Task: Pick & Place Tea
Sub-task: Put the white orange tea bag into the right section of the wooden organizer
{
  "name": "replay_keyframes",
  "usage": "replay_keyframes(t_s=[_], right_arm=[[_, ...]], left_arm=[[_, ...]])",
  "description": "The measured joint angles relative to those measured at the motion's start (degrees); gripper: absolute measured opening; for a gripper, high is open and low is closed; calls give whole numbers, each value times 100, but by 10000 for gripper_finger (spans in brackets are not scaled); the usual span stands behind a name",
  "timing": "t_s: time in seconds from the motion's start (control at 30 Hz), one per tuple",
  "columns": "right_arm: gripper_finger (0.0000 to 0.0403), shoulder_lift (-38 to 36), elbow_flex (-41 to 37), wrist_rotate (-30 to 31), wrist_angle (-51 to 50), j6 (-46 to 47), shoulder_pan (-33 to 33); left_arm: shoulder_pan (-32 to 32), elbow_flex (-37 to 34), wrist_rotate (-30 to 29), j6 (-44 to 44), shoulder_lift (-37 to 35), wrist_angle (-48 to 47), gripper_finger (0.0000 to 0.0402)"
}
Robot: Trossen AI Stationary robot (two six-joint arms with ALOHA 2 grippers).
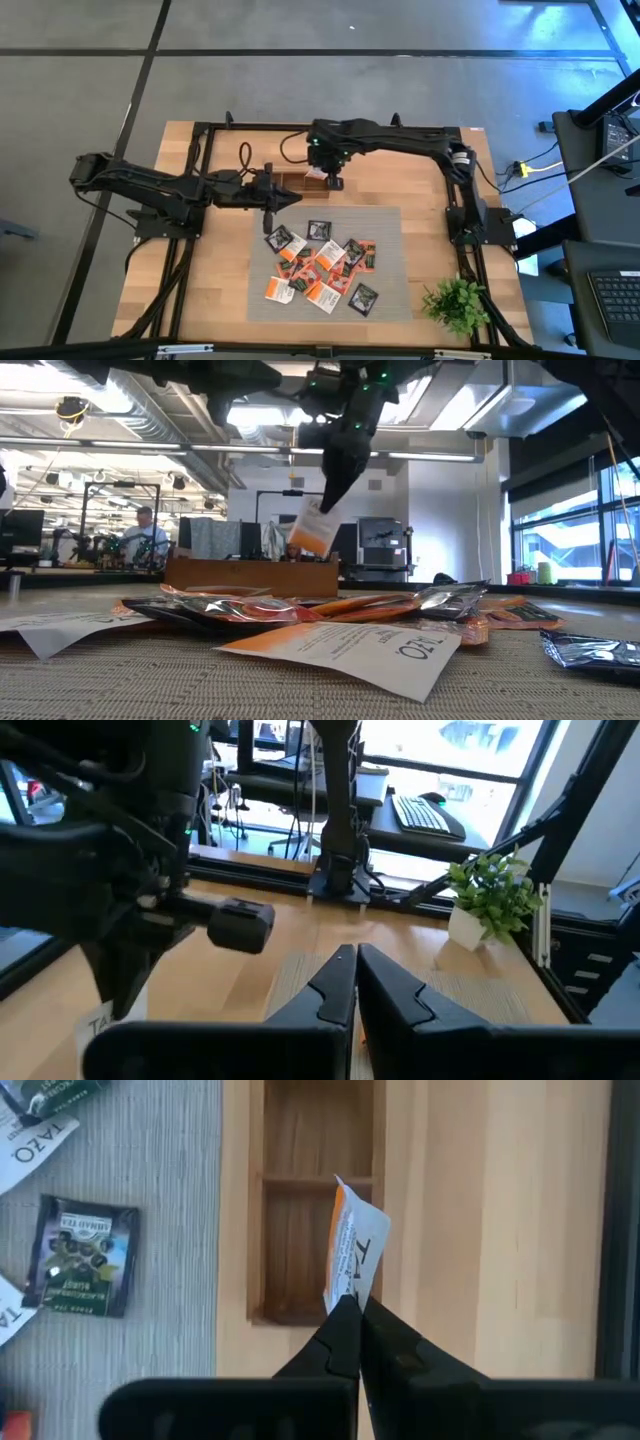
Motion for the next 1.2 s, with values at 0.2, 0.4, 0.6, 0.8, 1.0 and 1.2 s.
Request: replay_keyframes(t_s=[0.2, 0.4, 0.6, 0.8, 1.0, 1.2], right_arm=[[6, 77, 134, -2, 2, -288, -14], [6, 88, 112, -4, -37, -456, -84], [6, 88, 110, -7, -24, -450, -122], [6, 88, 108, -20, -26, -441, -122], [6, 89, 104, -182, -22, -309, -122], [6, 114, 99, -219, -31, -304, -122]], left_arm=[[0, 0, 0, 0, 0, 3, 8], [0, 0, 0, -2, 0, 0, 13], [0, 0, 0, -3, 0, 0, 8], [0, 0, 0, -11, 0, 0, 12], [0, 0, 0, -12, 0, 0, 8], [0, 0, 0, -15, 0, 1, 12]])
